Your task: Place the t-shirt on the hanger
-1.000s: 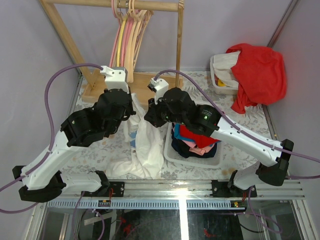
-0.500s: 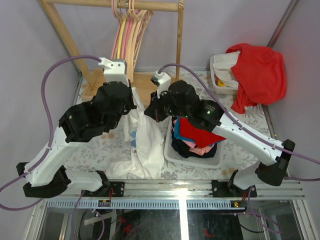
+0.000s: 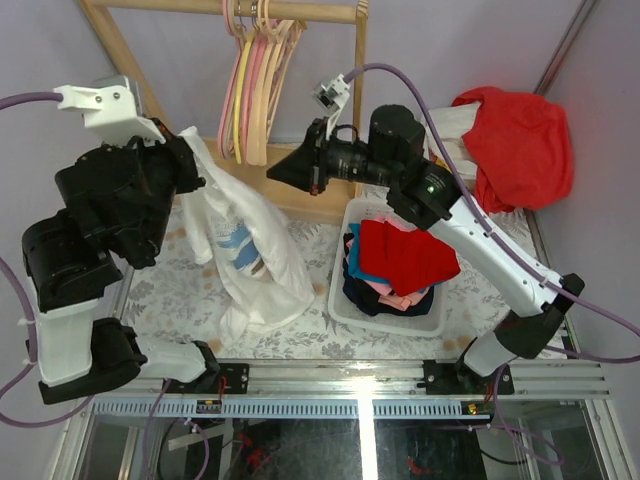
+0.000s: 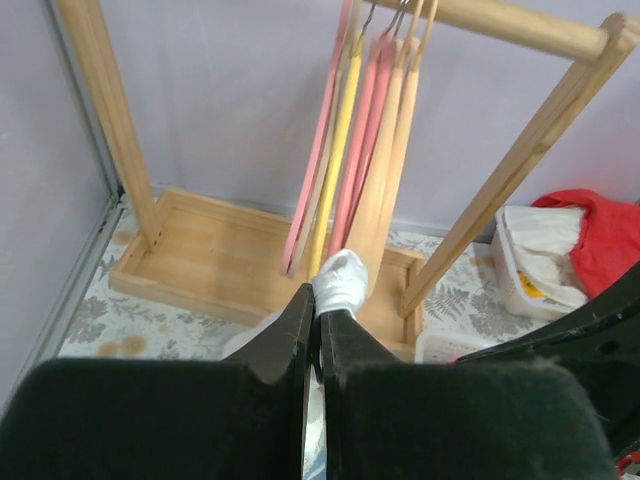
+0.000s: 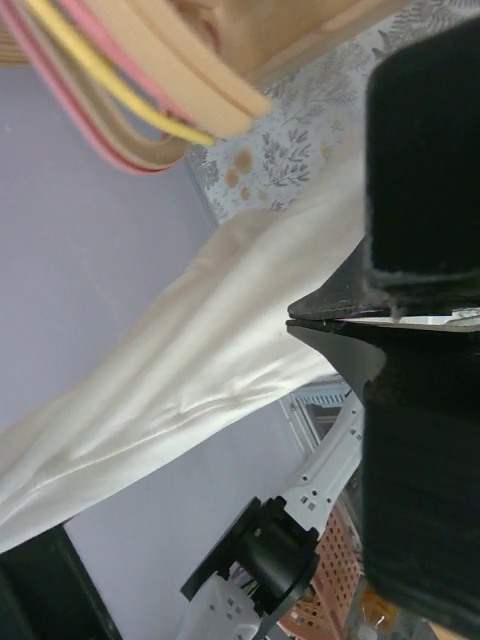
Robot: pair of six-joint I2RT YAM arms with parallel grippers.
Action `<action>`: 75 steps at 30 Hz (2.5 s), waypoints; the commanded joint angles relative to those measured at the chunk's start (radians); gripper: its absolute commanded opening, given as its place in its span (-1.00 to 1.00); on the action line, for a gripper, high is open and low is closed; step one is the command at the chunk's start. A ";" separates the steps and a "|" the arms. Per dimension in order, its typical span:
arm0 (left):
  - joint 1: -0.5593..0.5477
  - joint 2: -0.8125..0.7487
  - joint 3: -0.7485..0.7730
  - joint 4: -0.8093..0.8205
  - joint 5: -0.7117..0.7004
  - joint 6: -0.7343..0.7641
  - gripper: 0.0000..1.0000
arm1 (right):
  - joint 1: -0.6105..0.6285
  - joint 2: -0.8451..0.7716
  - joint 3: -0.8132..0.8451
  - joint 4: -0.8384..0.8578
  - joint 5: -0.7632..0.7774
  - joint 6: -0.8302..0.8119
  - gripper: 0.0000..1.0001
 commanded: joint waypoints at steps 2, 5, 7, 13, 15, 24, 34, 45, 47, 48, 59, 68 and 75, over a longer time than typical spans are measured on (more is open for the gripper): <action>0.004 0.010 -0.222 0.056 0.028 -0.019 -1.00 | -0.100 -0.169 -0.332 0.140 -0.098 0.071 -1.00; 0.003 -0.032 -0.451 0.107 0.108 -0.107 -1.00 | -0.181 -0.273 -0.553 0.175 -0.113 0.090 -1.00; 0.005 -0.059 -0.602 0.175 0.176 -0.131 -1.00 | -0.223 -0.319 -0.664 0.174 -0.113 0.088 -1.00; 0.005 0.031 -0.738 0.206 0.357 -0.177 -1.00 | -0.231 -0.360 -0.842 0.204 -0.126 0.092 -0.43; 0.005 0.039 -0.745 0.225 0.360 -0.185 -1.00 | -0.211 -0.366 -0.880 0.242 -0.124 0.101 -0.09; 0.005 0.064 -0.695 0.225 0.348 -0.177 -1.00 | -0.062 -0.317 -0.880 0.222 0.167 0.063 0.32; 0.007 0.046 -0.703 0.222 0.343 -0.179 -1.00 | -0.009 -0.240 -0.850 0.292 0.369 0.097 0.28; 0.006 0.035 -0.704 0.221 0.340 -0.175 -1.00 | -0.009 -0.155 -0.794 0.325 0.388 0.121 0.21; 0.007 0.032 -0.703 0.222 0.340 -0.174 -1.00 | -0.009 -0.142 -0.784 0.330 0.374 0.120 0.19; 0.007 0.033 -0.706 0.221 0.337 -0.174 -1.00 | -0.009 -0.137 -0.781 0.333 0.358 0.120 0.16; 0.012 0.032 -0.713 0.219 0.325 -0.169 -1.00 | 0.037 -0.194 -0.839 0.383 0.373 0.113 0.22; 0.012 0.021 -0.711 0.216 0.332 -0.171 -1.00 | 0.039 -0.213 -0.817 0.341 0.463 0.121 0.26; 0.014 0.008 -0.687 0.216 0.338 -0.170 -1.00 | 0.038 -0.083 -0.760 0.291 0.504 0.143 0.07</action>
